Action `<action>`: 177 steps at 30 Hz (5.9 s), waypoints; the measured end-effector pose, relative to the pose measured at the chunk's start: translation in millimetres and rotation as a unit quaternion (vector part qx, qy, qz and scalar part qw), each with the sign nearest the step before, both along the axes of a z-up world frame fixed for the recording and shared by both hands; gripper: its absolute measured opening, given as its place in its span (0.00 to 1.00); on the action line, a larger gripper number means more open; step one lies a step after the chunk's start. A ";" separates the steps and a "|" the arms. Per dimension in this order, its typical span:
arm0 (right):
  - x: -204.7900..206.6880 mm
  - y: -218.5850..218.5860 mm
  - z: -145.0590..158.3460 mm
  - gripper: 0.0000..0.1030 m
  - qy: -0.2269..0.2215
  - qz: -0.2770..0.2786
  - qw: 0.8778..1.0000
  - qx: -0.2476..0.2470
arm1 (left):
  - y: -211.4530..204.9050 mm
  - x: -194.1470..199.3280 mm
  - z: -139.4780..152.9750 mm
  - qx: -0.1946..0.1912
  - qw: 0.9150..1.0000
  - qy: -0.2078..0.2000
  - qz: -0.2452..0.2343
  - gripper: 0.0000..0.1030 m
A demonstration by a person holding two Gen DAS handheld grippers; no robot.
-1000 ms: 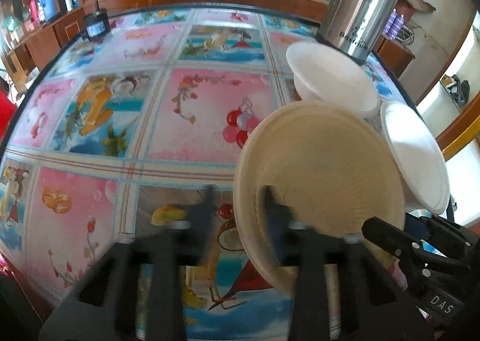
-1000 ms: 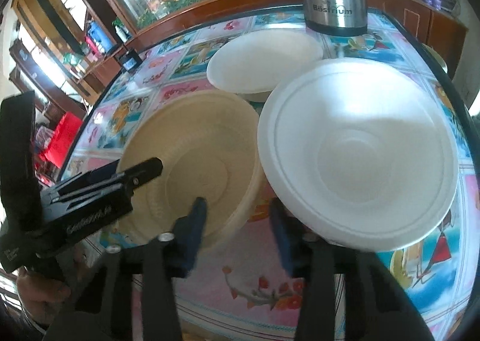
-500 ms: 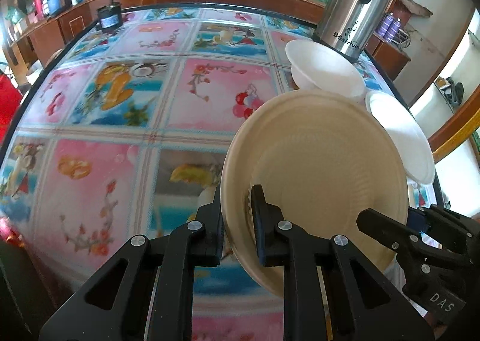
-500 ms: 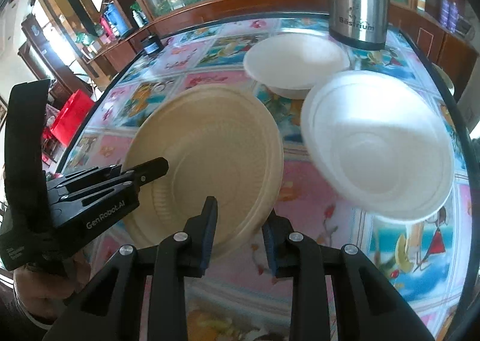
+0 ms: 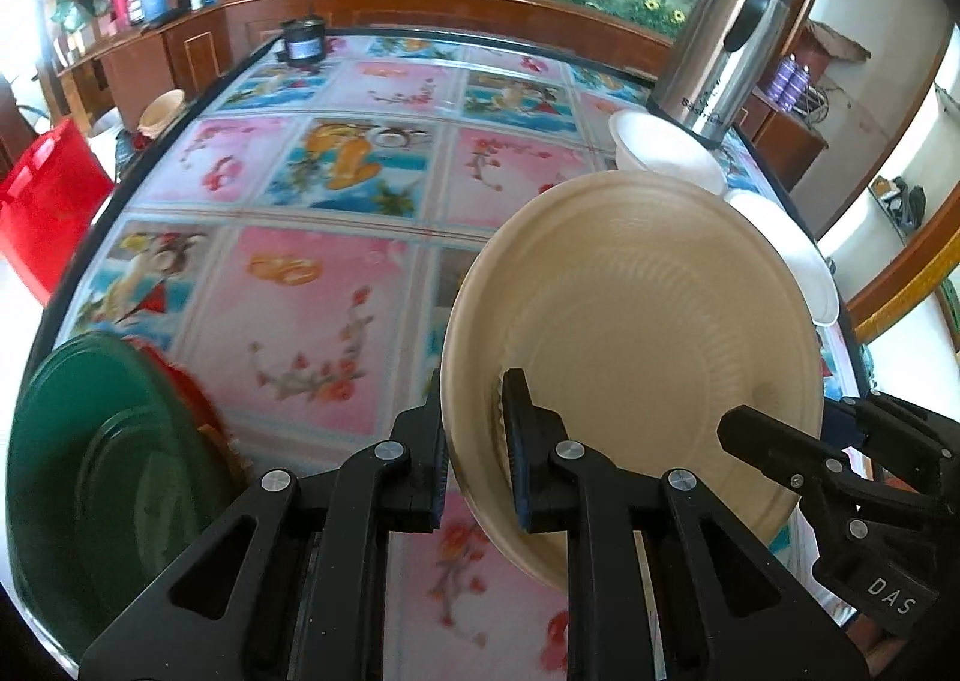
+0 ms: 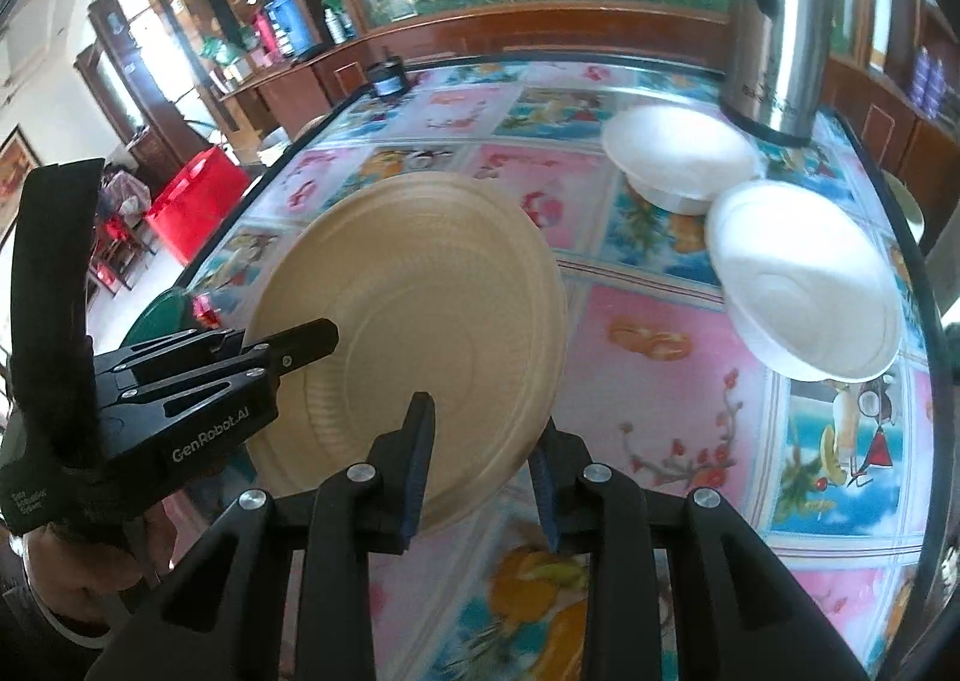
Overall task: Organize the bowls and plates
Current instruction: 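Carry the beige bowl with the right gripper and lower it into the green basin, then open the right gripper to release the beige bowl, then move the right gripper to the large white paper plate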
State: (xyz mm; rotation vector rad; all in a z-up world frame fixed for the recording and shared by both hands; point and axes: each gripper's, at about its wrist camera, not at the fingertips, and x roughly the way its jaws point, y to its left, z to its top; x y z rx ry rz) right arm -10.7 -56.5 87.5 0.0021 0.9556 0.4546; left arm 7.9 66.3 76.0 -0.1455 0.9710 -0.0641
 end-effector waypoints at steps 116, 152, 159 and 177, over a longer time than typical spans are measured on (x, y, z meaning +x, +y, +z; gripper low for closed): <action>-37.1 139.2 -12.1 0.78 0.022 0.106 0.994 -0.018 | 184.9 -117.4 5.5 0.038 0.983 -0.057 0.171 0.54; -72.3 -42.6 -13.8 0.79 0.046 -0.061 0.997 0.021 | -21.4 -88.9 23.7 0.050 0.991 -0.116 -0.051 0.61; -79.9 -101.7 -1.6 0.79 0.033 -0.118 0.993 0.000 | -61.4 -77.5 18.2 0.051 0.990 -0.097 -0.090 0.61; -40.4 -183.8 -10.1 0.80 0.046 -0.178 0.983 -0.003 | -129.6 -22.9 19.9 0.023 0.987 -0.076 -0.140 0.61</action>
